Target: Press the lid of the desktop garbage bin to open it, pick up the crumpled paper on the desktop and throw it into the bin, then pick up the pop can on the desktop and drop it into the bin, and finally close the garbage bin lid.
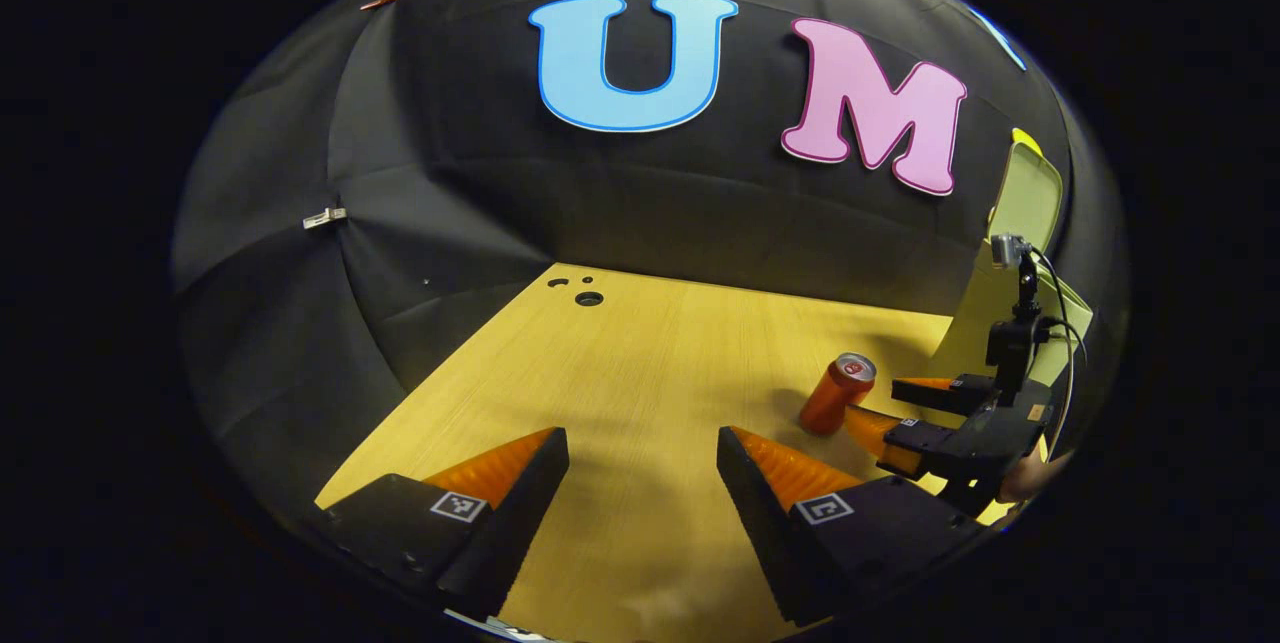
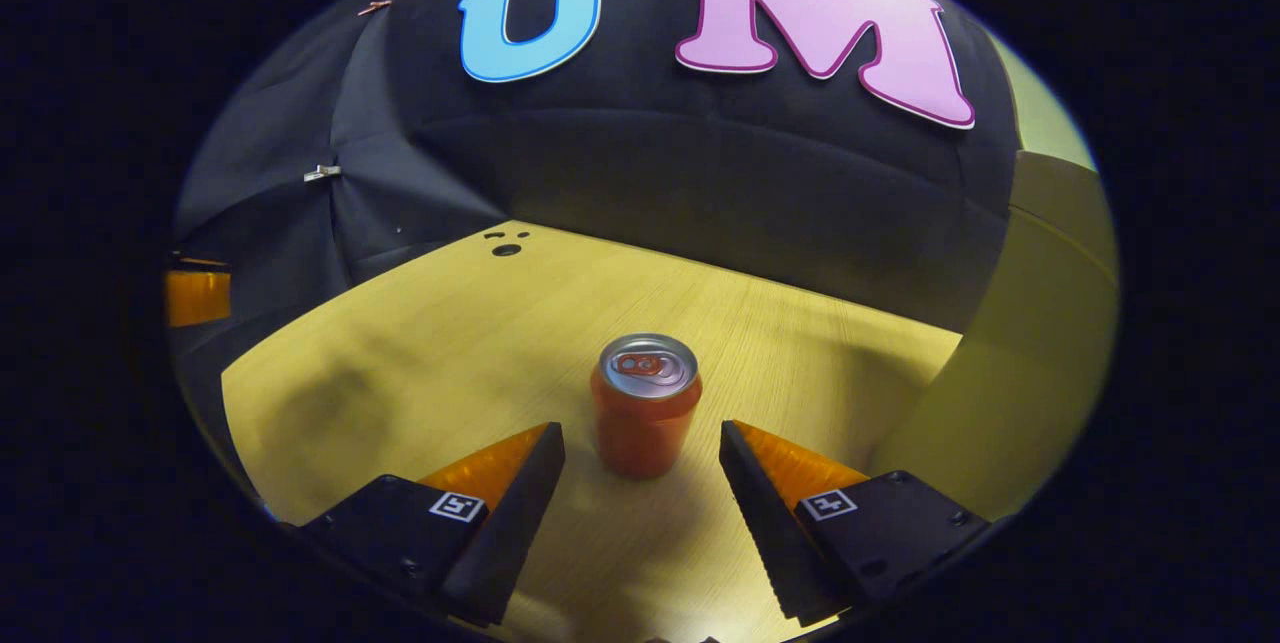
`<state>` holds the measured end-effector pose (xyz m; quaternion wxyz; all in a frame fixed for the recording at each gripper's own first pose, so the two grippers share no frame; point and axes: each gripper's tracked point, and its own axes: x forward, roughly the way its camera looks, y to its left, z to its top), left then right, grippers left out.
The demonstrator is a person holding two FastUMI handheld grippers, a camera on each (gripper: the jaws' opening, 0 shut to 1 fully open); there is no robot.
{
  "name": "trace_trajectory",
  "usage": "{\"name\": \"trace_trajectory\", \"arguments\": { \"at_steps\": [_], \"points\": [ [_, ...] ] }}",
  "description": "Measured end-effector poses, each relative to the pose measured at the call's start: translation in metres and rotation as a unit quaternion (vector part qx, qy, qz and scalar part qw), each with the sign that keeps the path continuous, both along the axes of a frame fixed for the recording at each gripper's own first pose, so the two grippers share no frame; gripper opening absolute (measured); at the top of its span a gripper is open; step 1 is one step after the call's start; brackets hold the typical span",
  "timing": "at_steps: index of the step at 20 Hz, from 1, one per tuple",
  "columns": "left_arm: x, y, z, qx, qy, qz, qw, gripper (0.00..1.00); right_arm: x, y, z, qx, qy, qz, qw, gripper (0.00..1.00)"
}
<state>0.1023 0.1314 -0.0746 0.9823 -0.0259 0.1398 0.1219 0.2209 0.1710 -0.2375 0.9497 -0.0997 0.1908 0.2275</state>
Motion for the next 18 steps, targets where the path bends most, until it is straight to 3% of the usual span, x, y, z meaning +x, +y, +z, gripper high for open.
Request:
{"name": "trace_trajectory", "arguments": {
  "at_steps": [11, 18],
  "points": [
    [0.018, 0.001, -0.004, 0.006, 0.017, 0.015, 1.0, 0.96, 0.038, 0.023, -0.027, -0.013, 0.006, 0.012, 1.0, 0.98],
    [0.012, -0.001, -0.015, -0.017, 0.024, 0.03, 0.999, 0.96, 0.056, 0.022, -0.038, -0.015, 0.008, 0.004, 1.0, 0.98]
  ]
}}
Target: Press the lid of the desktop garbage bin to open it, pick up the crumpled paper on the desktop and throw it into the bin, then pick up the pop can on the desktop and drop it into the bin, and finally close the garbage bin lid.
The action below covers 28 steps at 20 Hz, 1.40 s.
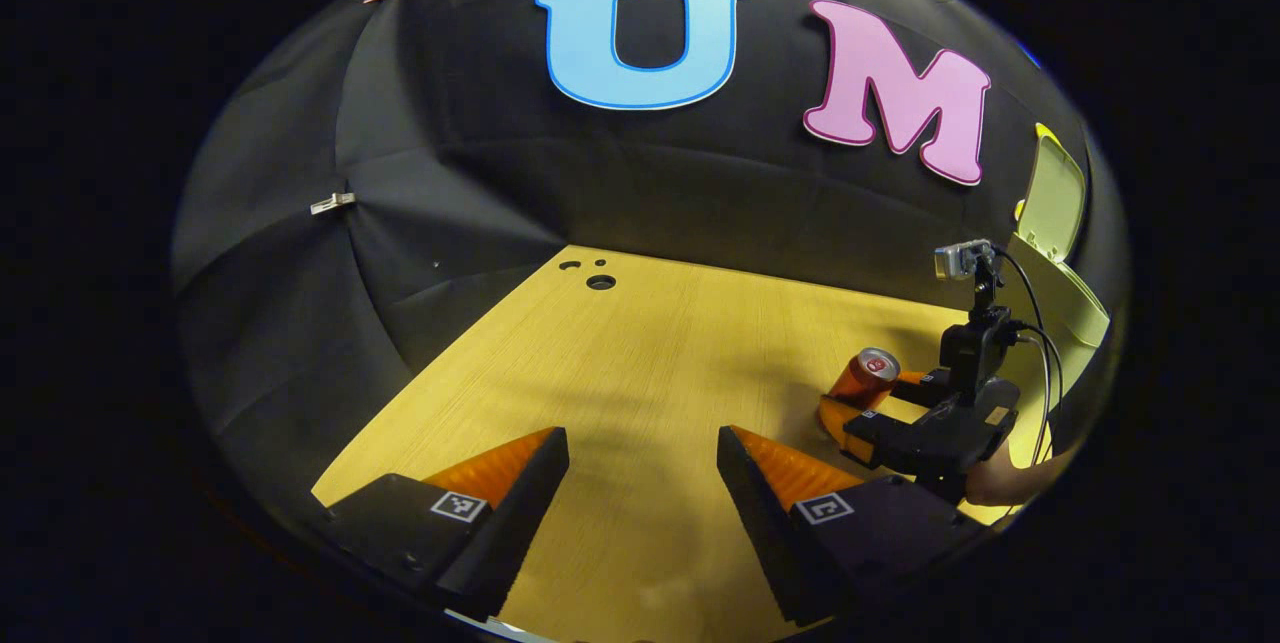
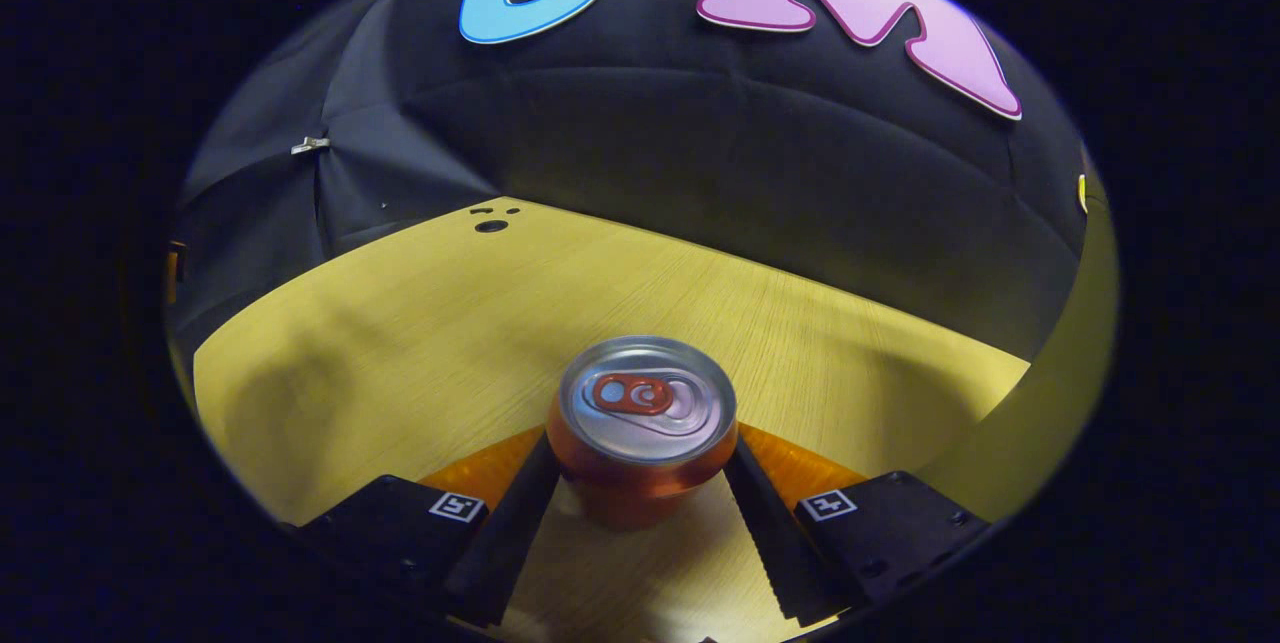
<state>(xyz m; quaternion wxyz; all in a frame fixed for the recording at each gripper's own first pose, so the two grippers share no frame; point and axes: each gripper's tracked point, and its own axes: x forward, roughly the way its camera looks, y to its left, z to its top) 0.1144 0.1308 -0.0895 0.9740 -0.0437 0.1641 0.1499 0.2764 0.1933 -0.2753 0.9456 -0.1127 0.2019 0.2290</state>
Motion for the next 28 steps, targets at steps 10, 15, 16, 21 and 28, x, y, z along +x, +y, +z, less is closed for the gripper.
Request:
{"name": "trace_trajectory", "arguments": {
  "at_steps": [10, 15, 16, 21, 28],
  "points": [
    [-0.022, -0.018, -0.003, -0.006, -0.011, 0.039, 0.999, 0.96, -0.009, 0.013, 0.013, 0.015, -0.001, 0.038, 0.999, 0.82],
    [-0.033, -0.035, -0.005, 0.005, -0.009, 0.004, 1.0, 0.96, -0.034, 0.001, 0.067, 0.006, -0.042, 0.056, 0.998, 0.83],
    [-0.035, -0.039, 0.001, 0.008, -0.017, -0.005, 1.0, 0.96, -0.04, -0.003, 0.079, 0.003, -0.05, 0.055, 0.997, 0.82],
    [-0.058, -0.05, 0.019, 0.009, -0.052, -0.031, 0.998, 0.96, -0.072, -0.019, 0.149, -0.001, -0.091, 0.047, 0.995, 0.82],
    [-0.093, -0.056, 0.042, -0.04, -0.106, -0.048, 0.992, 0.96, -0.106, -0.046, 0.255, 0.029, -0.14, -0.011, 0.99, 0.82]
  ]
}}
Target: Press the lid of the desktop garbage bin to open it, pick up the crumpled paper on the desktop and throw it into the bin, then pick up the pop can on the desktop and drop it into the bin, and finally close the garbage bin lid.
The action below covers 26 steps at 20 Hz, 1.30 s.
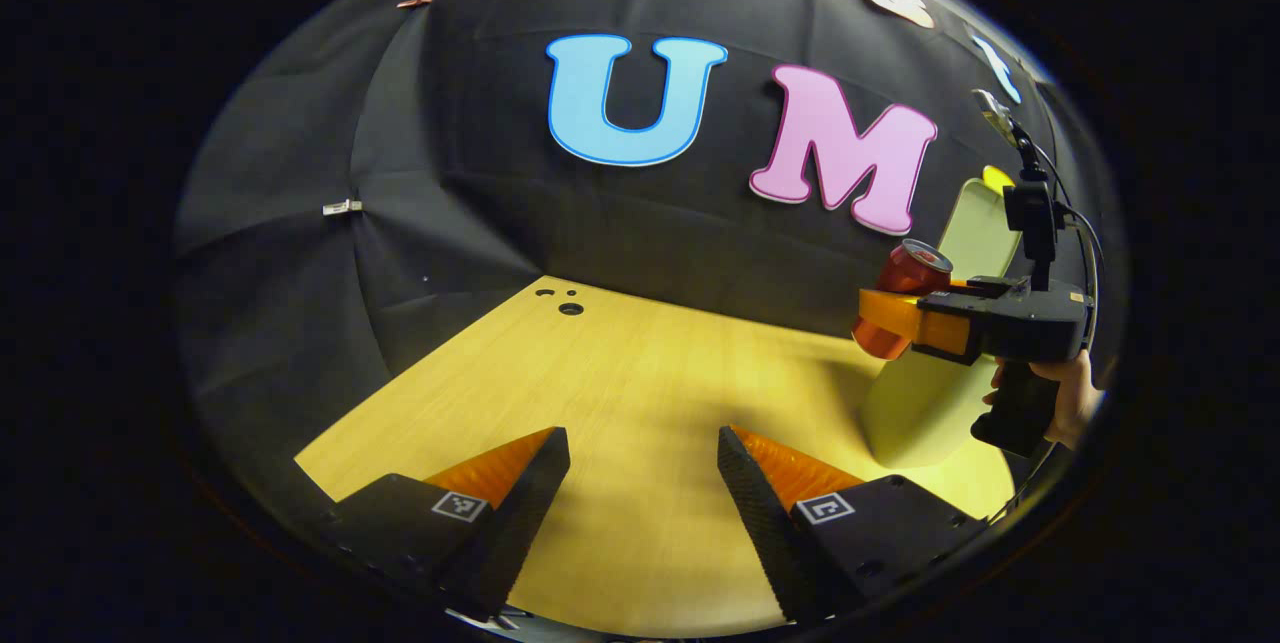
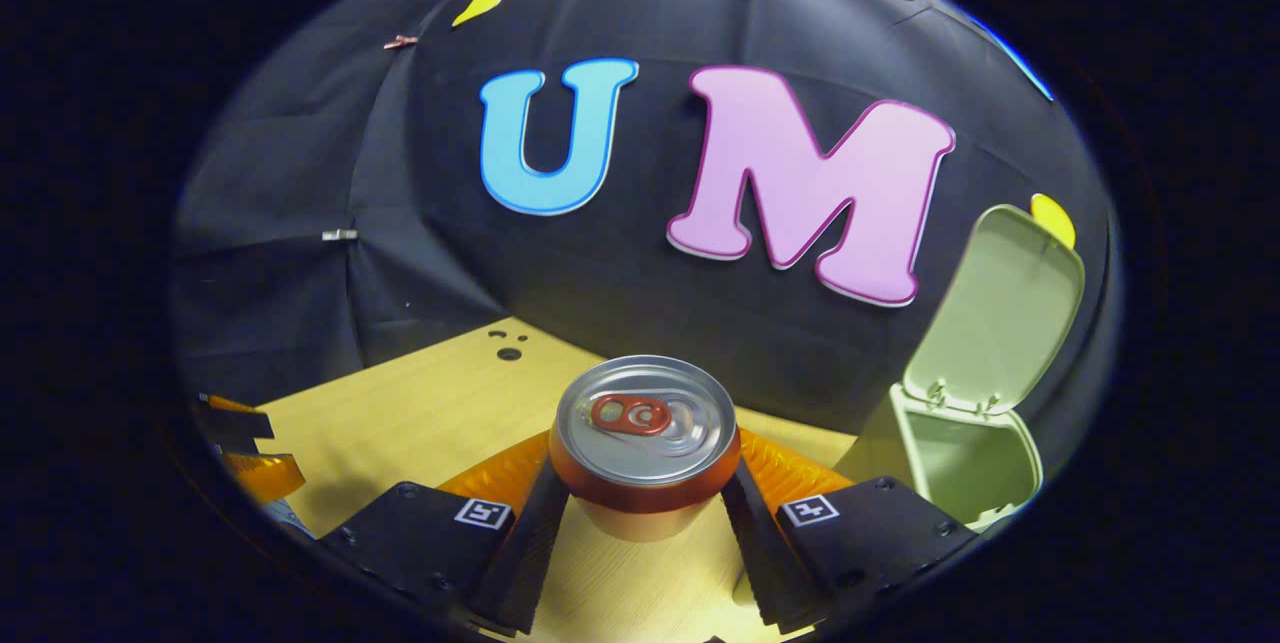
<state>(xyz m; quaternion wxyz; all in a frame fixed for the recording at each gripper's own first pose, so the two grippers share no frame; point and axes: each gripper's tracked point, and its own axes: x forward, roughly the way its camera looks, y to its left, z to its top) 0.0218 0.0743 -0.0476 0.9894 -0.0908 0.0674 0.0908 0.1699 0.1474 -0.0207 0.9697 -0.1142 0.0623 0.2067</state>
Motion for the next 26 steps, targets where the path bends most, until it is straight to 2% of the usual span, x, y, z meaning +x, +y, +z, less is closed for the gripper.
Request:
{"name": "trace_trajectory", "arguments": {
  "at_steps": [4, 8, 15, 22, 26],
  "points": [
    [-0.02, 0.011, 0.013, 0.025, -0.019, -0.006, 0.999, 0.96, -0.011, -0.036, 0.038, 0.008, -0.027, -0.034, 0.999, 0.82],
    [-0.032, 0.008, 0.008, 0.044, -0.013, -0.016, 0.999, 0.96, -0.016, -0.074, 0.072, 0.009, -0.055, -0.064, 0.996, 0.82],
    [-0.013, -0.012, 0.023, 0.057, -0.021, -0.026, 0.998, 0.96, 0.001, -0.128, 0.109, 0.024, -0.071, -0.09, 0.993, 0.82],
    [0.025, -0.047, 0.028, 0.043, -0.024, -0.03, 0.998, 0.96, 0.03, -0.188, 0.111, 0.047, -0.06, -0.119, 0.99, 0.82],
    [0.047, -0.071, 0.028, 0.038, -0.02, -0.043, 0.998, 0.96, 0.048, -0.221, 0.093, 0.037, -0.047, -0.144, 0.988, 0.82]
  ]
}}
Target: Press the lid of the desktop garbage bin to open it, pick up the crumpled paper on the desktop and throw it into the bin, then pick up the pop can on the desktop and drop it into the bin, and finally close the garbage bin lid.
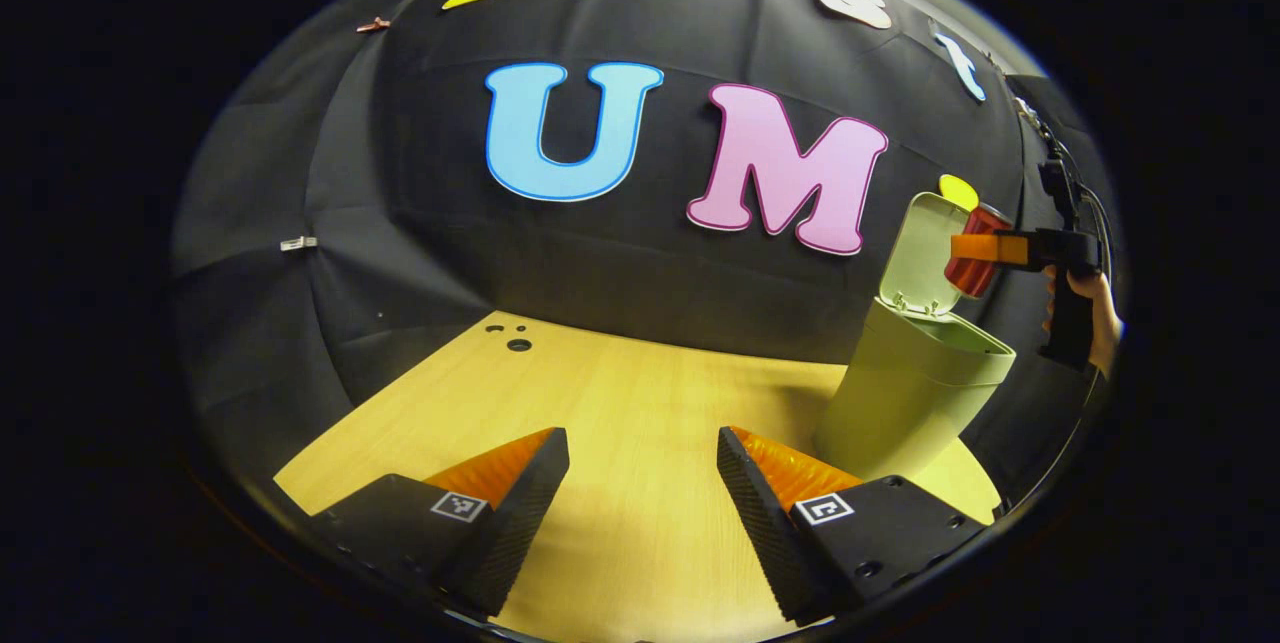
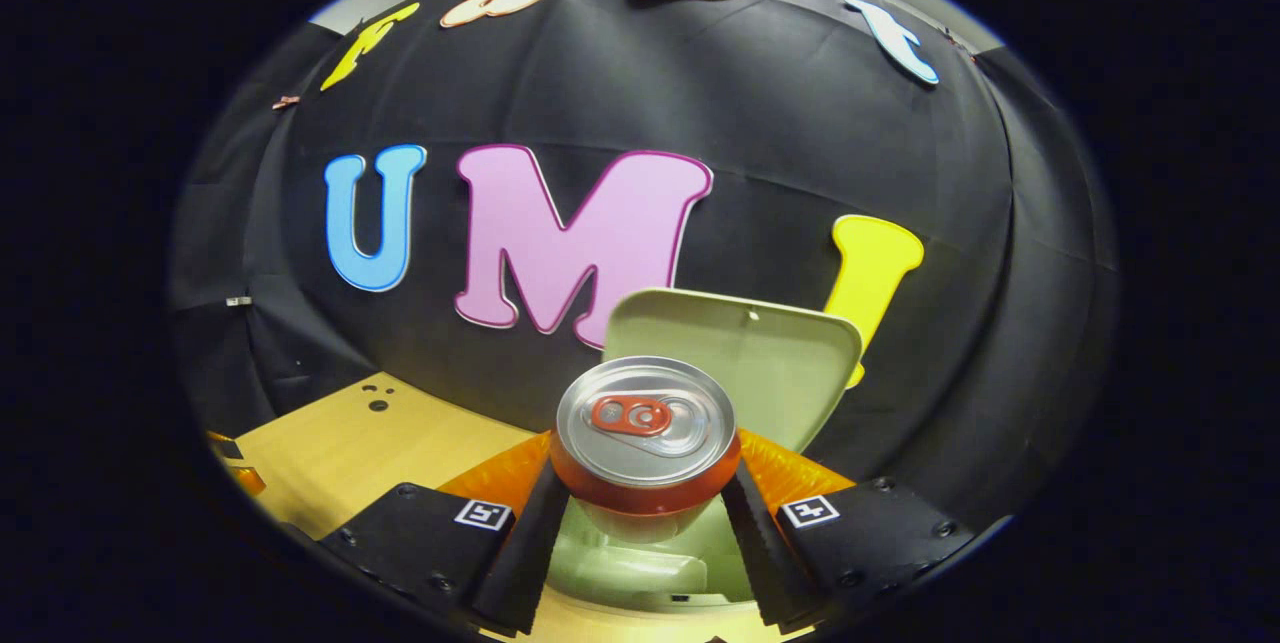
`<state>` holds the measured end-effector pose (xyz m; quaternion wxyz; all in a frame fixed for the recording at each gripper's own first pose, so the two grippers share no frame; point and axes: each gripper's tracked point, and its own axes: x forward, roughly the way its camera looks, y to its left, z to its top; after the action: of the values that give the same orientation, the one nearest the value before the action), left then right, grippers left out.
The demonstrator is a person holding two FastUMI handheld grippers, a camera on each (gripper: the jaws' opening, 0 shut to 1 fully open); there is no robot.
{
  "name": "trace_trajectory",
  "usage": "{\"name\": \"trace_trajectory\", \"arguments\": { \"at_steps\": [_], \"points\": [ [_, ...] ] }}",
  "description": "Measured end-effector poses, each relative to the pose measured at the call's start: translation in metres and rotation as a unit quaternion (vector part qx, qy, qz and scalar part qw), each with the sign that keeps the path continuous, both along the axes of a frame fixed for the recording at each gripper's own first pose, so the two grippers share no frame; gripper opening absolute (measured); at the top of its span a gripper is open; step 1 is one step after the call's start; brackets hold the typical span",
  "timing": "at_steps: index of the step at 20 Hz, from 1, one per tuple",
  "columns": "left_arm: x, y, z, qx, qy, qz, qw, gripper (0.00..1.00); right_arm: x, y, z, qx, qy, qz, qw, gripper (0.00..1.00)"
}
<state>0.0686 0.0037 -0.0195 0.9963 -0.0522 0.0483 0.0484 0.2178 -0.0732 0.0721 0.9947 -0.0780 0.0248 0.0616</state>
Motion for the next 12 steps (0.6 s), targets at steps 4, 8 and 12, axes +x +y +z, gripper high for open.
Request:
{"name": "trace_trajectory", "arguments": {
  "at_steps": [4, 8, 12],
  "points": [
    [0.014, -0.013, -0.005, 0.016, 0.008, -0.011, 1.0, 0.96, 0.012, -0.028, -0.02, -0.013, 0.016, -0.022, 1.0, 0.82],
    [0.017, -0.02, -0.017, 0.028, 0.024, -0.016, 0.999, 0.96, 0.016, -0.043, -0.042, -0.003, 0.041, -0.031, 0.999, 0.82],
    [0.016, -0.025, -0.028, 0.031, 0.036, -0.018, 0.999, 0.96, 0.016, -0.047, -0.057, -0.003, 0.051, -0.029, 0.998, 0.83]
  ]
}}
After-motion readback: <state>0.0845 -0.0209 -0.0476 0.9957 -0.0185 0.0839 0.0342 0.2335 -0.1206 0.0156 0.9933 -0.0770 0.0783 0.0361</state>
